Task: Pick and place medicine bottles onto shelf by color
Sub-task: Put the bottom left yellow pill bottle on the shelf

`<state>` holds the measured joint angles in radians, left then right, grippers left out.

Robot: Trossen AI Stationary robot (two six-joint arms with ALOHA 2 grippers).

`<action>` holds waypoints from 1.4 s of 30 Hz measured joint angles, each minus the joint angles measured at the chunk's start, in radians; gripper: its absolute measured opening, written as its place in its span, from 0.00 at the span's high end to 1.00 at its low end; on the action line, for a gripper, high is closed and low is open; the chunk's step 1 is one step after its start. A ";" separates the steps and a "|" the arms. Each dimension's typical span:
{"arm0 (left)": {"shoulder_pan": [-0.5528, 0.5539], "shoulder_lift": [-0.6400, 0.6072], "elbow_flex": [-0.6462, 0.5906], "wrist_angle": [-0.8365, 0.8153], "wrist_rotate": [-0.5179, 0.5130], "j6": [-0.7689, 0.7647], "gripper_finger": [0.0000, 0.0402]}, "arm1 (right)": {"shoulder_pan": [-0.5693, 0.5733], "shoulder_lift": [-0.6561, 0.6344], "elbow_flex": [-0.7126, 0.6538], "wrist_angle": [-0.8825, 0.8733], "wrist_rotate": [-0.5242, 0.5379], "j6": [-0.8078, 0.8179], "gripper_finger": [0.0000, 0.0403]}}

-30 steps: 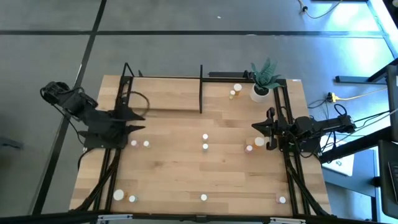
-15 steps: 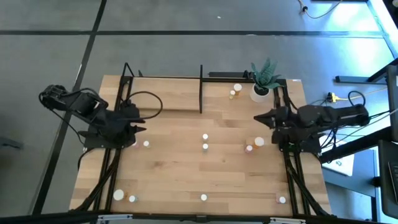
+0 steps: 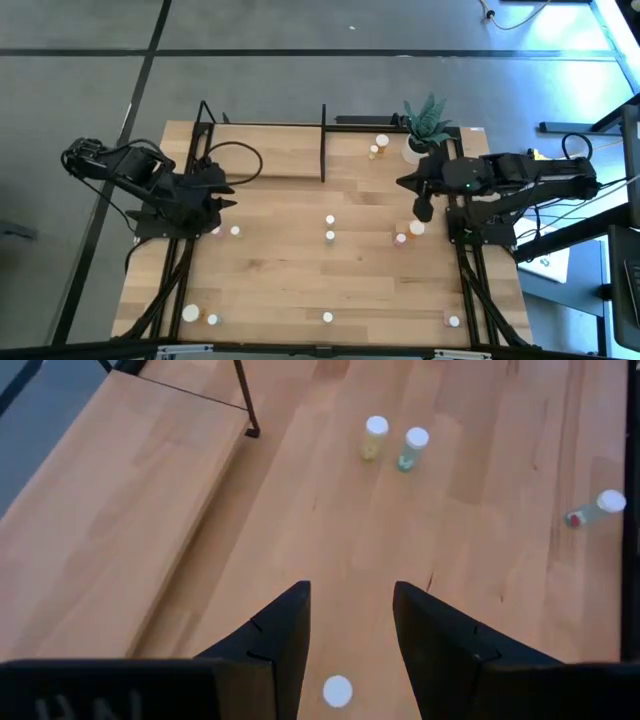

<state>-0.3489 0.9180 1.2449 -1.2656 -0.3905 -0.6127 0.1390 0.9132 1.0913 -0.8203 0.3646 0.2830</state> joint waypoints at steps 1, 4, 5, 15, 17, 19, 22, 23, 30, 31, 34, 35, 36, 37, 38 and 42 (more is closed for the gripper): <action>0.000 0.000 0.000 0.005 0.000 -0.011 0.66 | 0.000 0.006 0.004 0.001 0.000 0.000 0.95; 0.000 0.000 0.000 0.010 0.000 -0.013 0.66 | 0.000 0.015 0.004 -0.001 0.000 -0.001 0.95; 0.000 0.000 0.000 0.014 0.000 -0.012 0.66 | 0.000 0.015 0.002 0.000 0.000 -0.001 0.95; 0.000 0.013 0.000 0.017 -0.002 -0.118 0.66 | 0.000 0.015 -0.002 -0.002 0.001 -0.002 0.95; 0.000 0.023 0.000 0.018 0.001 -0.119 0.66 | 0.000 0.015 -0.002 -0.002 0.001 -0.002 0.95; 0.000 0.037 0.000 0.019 0.028 -0.128 0.66 | 0.000 0.015 -0.002 -0.001 0.001 -0.003 0.95; 0.000 0.061 0.000 0.007 0.063 -0.133 0.66 | 0.000 0.015 -0.002 -0.001 0.001 -0.003 0.95; 0.000 0.071 0.000 -0.004 0.081 -0.129 0.66 | 0.000 0.015 -0.002 -0.001 0.001 -0.003 0.95; -0.012 0.134 -0.049 -0.043 0.177 -0.073 0.66 | 0.000 0.015 -0.003 -0.001 0.000 -0.003 0.95; -0.017 0.137 -0.060 -0.042 0.180 -0.066 0.66 | 0.000 0.015 -0.003 -0.001 0.000 -0.003 0.95; -0.033 0.138 -0.099 -0.043 0.180 -0.065 0.66 | 0.000 0.015 -0.003 0.000 0.000 -0.004 0.95; -0.038 0.137 -0.113 -0.043 0.180 -0.062 0.66 | 0.000 0.015 -0.003 0.000 0.000 -0.008 0.95; -0.042 0.136 -0.126 -0.043 0.180 -0.060 0.66 | 0.000 0.015 -0.003 0.000 0.000 -0.015 0.95; -0.045 0.135 -0.136 -0.044 0.180 -0.060 0.66 | 0.000 0.015 -0.003 0.001 0.000 -0.023 0.95; -0.047 0.136 -0.144 -0.044 0.180 -0.060 0.66 | 0.000 0.015 -0.003 0.003 0.000 -0.026 0.95; -0.048 0.136 -0.171 -0.018 0.179 -0.061 0.66 | 0.000 0.015 -0.003 0.006 0.000 -0.061 0.95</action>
<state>-0.3965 1.0538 1.0743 -1.2841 -0.2113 -0.6741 0.1394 0.9287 1.0881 -0.8143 0.3642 0.2223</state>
